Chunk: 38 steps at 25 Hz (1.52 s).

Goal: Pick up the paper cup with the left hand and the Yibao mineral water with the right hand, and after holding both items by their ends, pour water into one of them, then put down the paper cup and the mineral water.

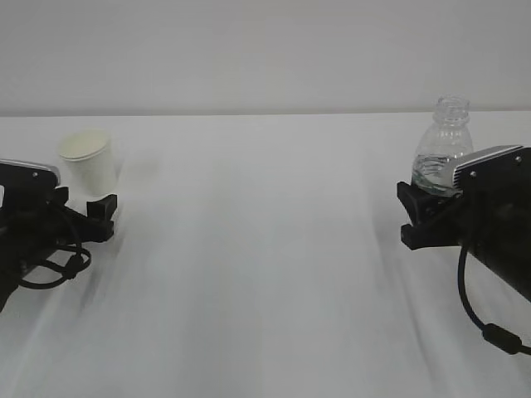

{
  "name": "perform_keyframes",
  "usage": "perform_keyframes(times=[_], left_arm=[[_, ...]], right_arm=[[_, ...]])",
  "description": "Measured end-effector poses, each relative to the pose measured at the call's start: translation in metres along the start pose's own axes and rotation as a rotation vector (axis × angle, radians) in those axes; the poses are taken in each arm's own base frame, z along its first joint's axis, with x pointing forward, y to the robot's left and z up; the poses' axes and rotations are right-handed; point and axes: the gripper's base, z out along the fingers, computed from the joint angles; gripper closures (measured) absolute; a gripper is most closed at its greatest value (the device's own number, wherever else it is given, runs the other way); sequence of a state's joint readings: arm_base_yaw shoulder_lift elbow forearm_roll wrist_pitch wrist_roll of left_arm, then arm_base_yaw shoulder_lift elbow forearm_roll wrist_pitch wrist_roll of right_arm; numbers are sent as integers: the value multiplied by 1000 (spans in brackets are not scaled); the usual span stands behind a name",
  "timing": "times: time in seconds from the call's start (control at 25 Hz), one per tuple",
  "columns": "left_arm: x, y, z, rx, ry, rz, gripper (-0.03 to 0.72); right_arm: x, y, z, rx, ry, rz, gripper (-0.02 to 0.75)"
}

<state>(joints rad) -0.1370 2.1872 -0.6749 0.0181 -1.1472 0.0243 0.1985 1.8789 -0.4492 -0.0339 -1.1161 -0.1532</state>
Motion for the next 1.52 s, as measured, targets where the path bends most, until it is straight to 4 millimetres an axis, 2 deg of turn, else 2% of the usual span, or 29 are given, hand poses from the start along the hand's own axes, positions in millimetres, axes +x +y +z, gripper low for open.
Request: perform_keyframes(times=[0.76, 1.12, 1.52], left_arm=[[-2, 9, 37, -72, -68, -44, 64], [16, 9, 52, -74, -48, -46, 70], [9, 9, 60, -74, -81, -47, 76]], right_arm=[[0, 0, 0, 0, 0, -13, 267], [0, 0, 0, 0, 0, -19, 267], [0, 0, 0, 0, 0, -28, 268]])
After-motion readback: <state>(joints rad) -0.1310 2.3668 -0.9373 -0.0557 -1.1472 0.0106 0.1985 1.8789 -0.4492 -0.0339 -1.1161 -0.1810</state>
